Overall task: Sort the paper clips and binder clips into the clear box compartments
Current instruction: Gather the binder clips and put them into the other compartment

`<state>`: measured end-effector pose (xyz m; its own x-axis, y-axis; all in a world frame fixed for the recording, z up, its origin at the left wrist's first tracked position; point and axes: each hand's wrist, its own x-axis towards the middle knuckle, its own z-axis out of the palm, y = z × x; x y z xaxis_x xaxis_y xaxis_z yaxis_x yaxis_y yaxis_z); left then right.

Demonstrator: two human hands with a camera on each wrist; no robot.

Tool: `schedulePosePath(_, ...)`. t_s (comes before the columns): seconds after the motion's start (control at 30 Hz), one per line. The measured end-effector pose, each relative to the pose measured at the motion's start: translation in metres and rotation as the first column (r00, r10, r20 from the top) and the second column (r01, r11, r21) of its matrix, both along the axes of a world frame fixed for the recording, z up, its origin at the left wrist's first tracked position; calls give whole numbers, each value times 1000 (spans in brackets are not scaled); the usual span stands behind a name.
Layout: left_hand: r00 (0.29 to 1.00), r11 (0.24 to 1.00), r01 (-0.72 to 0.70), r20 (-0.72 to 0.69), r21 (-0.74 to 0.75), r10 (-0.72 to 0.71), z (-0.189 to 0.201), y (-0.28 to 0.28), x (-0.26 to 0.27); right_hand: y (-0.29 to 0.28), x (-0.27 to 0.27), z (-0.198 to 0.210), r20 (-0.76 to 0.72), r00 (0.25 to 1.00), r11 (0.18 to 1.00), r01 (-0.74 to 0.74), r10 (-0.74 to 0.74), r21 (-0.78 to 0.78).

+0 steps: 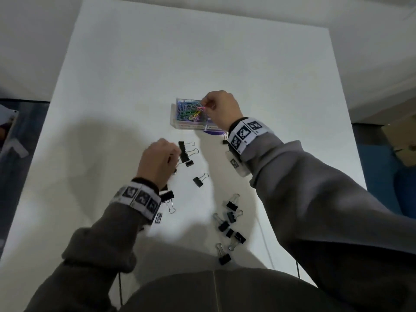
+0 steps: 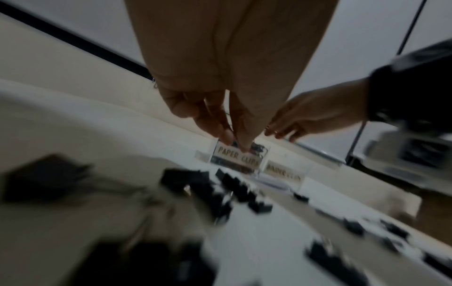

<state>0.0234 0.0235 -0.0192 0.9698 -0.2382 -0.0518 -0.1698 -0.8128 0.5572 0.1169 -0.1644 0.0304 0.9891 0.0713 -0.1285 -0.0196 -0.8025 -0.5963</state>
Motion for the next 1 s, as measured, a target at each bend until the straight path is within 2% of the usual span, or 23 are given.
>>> schedulePosePath(0.13, 994, 986, 55, -103, 157, -39, -9, 22, -48, 10, 16, -3, 9, 1000, 1000, -30, 30, -5)
schedulePosePath(0.27, 983, 977, -16, -173, 210, 54, -13, 31, -75, 19, 20, -9, -10, 997, 996, -78, 77, -39)
schedulePosePath(0.37, 978, 983, -64, -184, 174, 96, -13, 26, -82, 18, 18, -7, 10, 998, 996, -62, 62, -59)
schedulePosePath(0.53, 958, 986, -147, -237, 74, 160, -11, 17, -81, -1, 3, 0, 192, 976, 994, 95, -104, 55)
schedulePosePath(0.63, 953, 988, -155, -260, 27, 156, -10, 15, -81, -4, -21, -5, 211, 970, 990, 100, -119, 98)
schedulePosePath(0.7, 952, 985, -167, -267, -35, 152, -11, 15, -79, 4, -41, -13, 133, 991, 994, -15, 1, 105)
schedulePosePath(0.77, 954, 978, -175, -264, -111, 141, -13, 16, -79, 17, -59, -24, 25, 983, 982, -181, 180, 47)
schedulePosePath(0.9, 958, 965, -193, -248, -176, 147, -14, 15, -78, 43, -75, -44, -82, 918, 915, -394, 387, -88)
schedulePosePath(1.0, 954, 942, -263, -203, -209, 221, -9, 20, -75, 60, -78, -51, -81, 853, 831, -521, 516, -192)
